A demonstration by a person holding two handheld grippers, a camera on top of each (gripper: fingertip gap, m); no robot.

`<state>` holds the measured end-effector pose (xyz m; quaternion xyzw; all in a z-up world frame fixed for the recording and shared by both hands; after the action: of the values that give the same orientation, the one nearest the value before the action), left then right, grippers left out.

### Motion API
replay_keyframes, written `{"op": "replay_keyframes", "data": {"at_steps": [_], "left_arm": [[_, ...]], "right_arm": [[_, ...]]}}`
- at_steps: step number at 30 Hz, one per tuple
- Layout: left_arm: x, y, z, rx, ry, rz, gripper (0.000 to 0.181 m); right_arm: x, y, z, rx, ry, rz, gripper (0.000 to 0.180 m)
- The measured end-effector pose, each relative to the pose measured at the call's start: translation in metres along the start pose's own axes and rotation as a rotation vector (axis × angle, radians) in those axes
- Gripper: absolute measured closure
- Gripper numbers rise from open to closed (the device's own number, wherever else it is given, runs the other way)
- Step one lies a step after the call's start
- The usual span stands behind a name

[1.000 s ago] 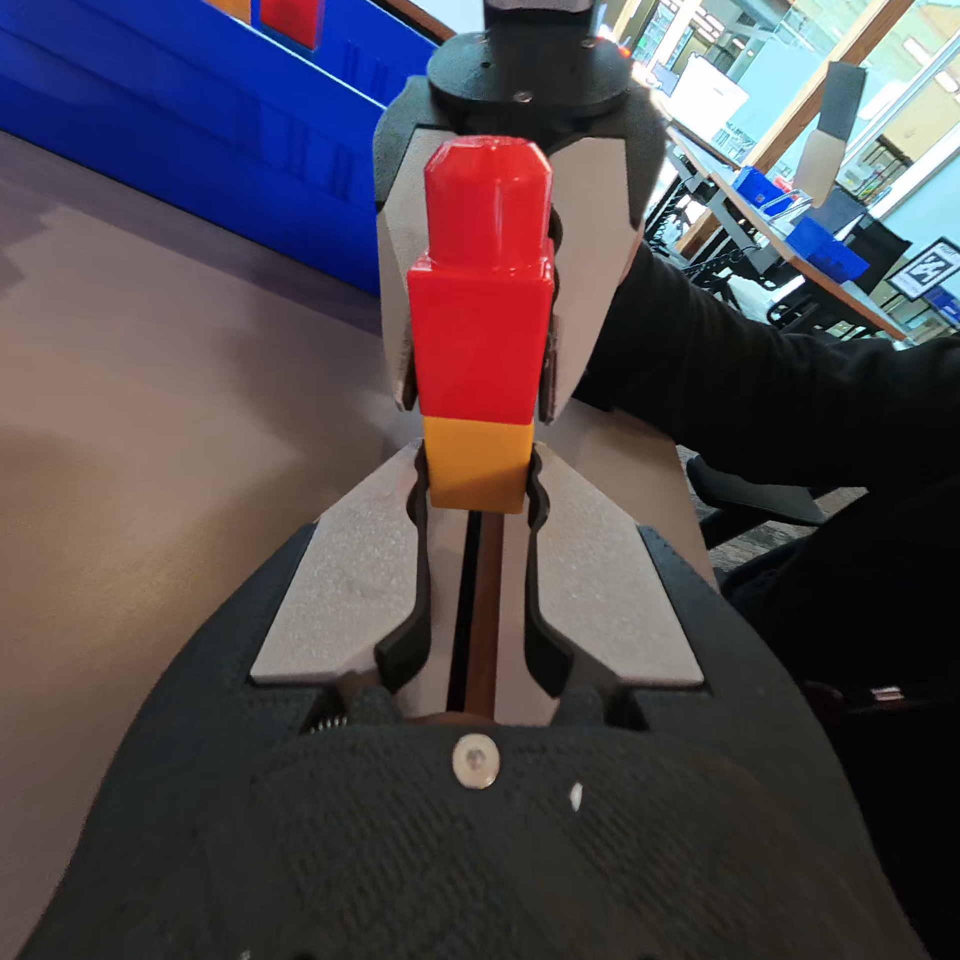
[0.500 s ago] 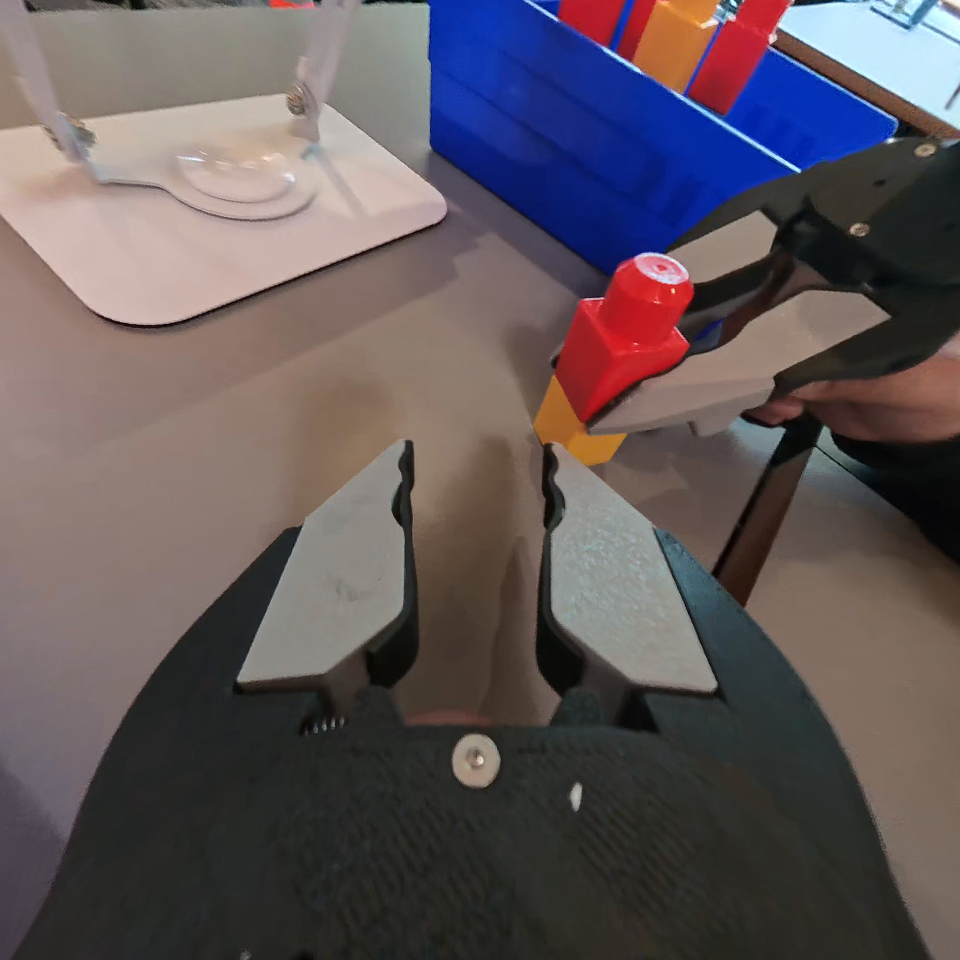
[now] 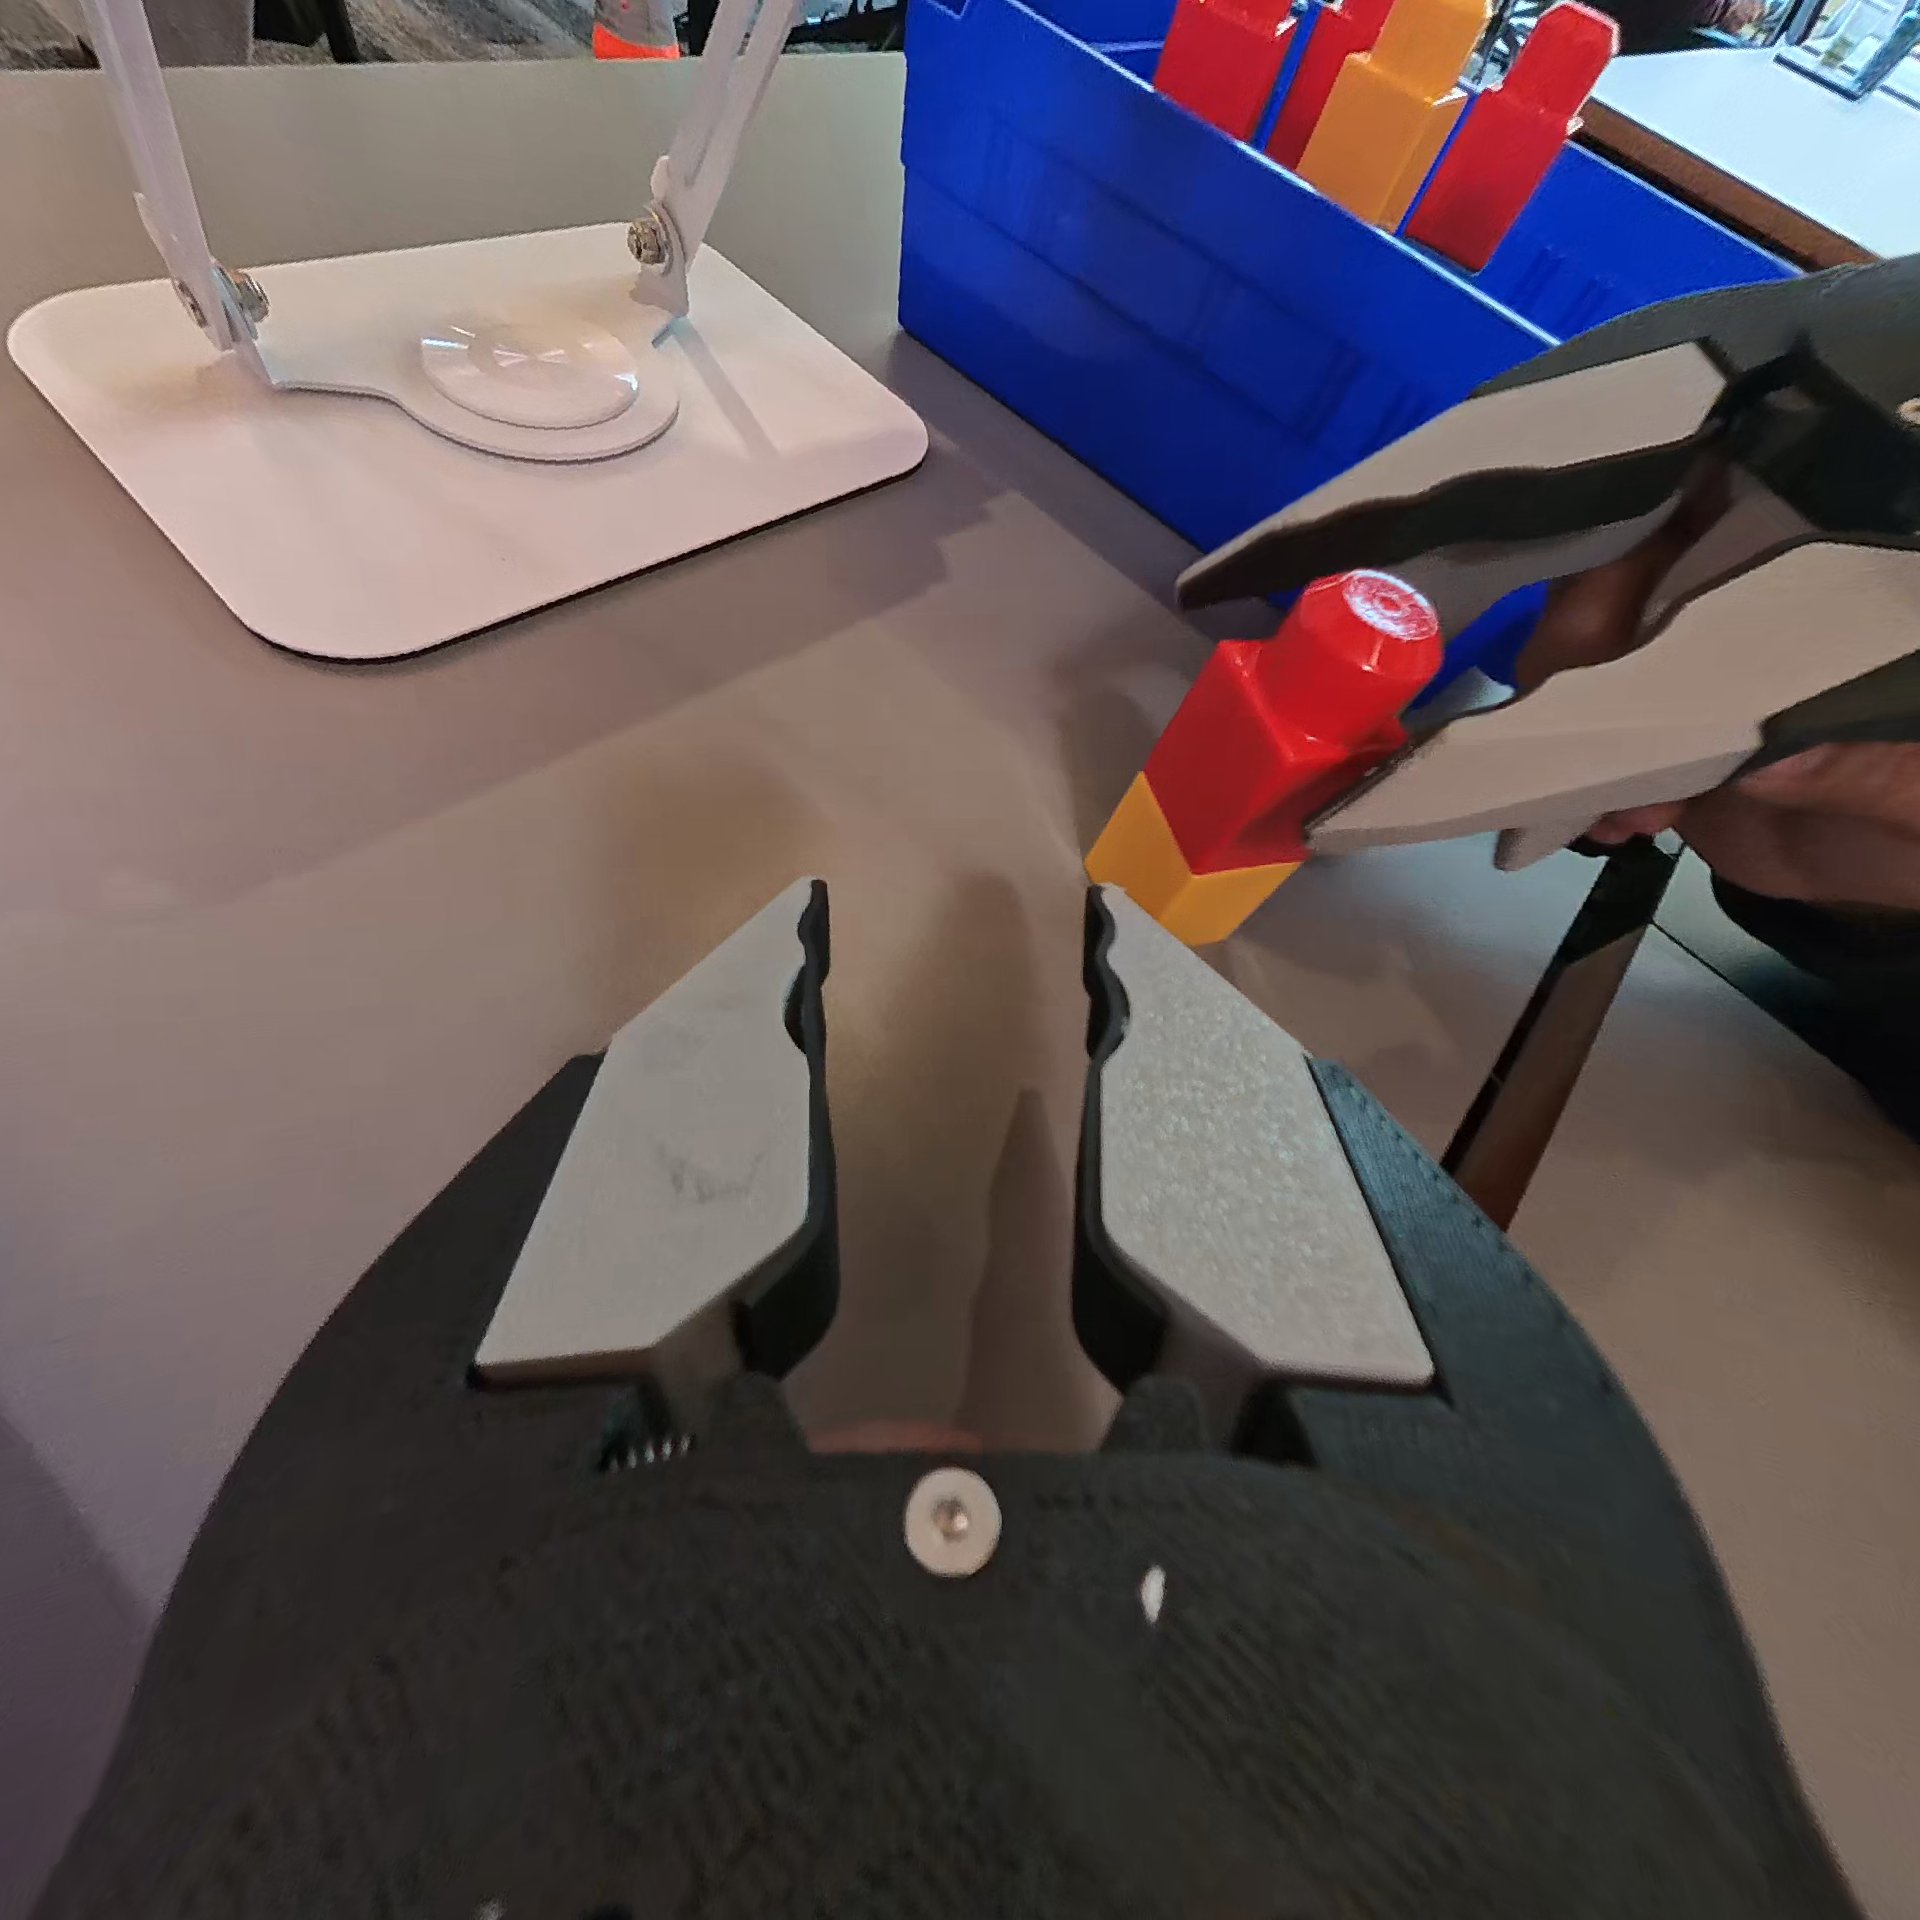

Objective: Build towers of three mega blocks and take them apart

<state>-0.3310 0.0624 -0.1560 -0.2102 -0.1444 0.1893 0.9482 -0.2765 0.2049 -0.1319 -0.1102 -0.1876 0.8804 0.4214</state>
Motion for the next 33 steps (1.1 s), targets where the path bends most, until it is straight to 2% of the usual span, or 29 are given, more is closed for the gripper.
{"op": "replay_keyframes", "data": {"at_steps": [5, 13, 16, 17, 19, 21, 24, 27, 30, 33], "left_arm": [[0.0, -0.002, 0.002, 0.006, 0.019, 0.024, 0.132], [0.01, -0.03, 0.022, 0.121, 0.087, 0.073, 0.13], [0.015, -0.073, 0.036, 0.258, 0.041, 0.09, 0.131], [0.013, -0.094, 0.043, 0.311, 0.044, 0.132, 0.135], [-0.001, -0.139, 0.057, 0.396, 0.051, 0.256, 0.157], [-0.025, -0.179, 0.072, 0.451, 0.01, 0.336, 0.162], [-0.086, -0.204, 0.077, 0.338, -0.061, 0.454, 0.14], [-0.155, -0.189, 0.052, 0.069, -0.15, 0.578, 0.125], [-0.198, -0.163, 0.017, -0.17, -0.201, 0.641, 0.124], [-0.22, -0.149, -0.005, -0.295, -0.151, 0.723, 0.128]], "right_arm": [[0.0, -0.011, 0.012, 0.075, -0.047, -0.08, 0.106], [0.005, -0.034, 0.029, 0.245, -0.058, -0.165, 0.108], [0.007, -0.042, 0.033, 0.293, -0.054, -0.184, 0.109], [0.007, -0.044, 0.034, 0.303, -0.049, -0.184, 0.11], [0.008, -0.048, 0.037, 0.321, -0.041, -0.183, 0.11], [0.009, -0.05, 0.038, 0.332, -0.028, -0.175, 0.11], [0.009, -0.05, 0.039, 0.336, -0.01, -0.164, 0.111], [0.009, -0.048, 0.038, 0.326, -0.007, -0.158, 0.111], [0.008, -0.046, 0.037, 0.318, -0.015, -0.158, 0.112], [0.009, -0.045, 0.036, 0.311, -0.016, -0.161, 0.113]]}}
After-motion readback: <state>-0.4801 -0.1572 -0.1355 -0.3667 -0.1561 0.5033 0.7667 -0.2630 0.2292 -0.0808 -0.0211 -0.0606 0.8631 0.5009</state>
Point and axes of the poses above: each gripper's, where its closed fingertips meet, y out along the fingers, z out of its top, x = y × z across the jaws, the point moved 7 cm from there along -y, back along the fingers, and after that the axes turned 2 degrees about y, right-handed, at the moved point
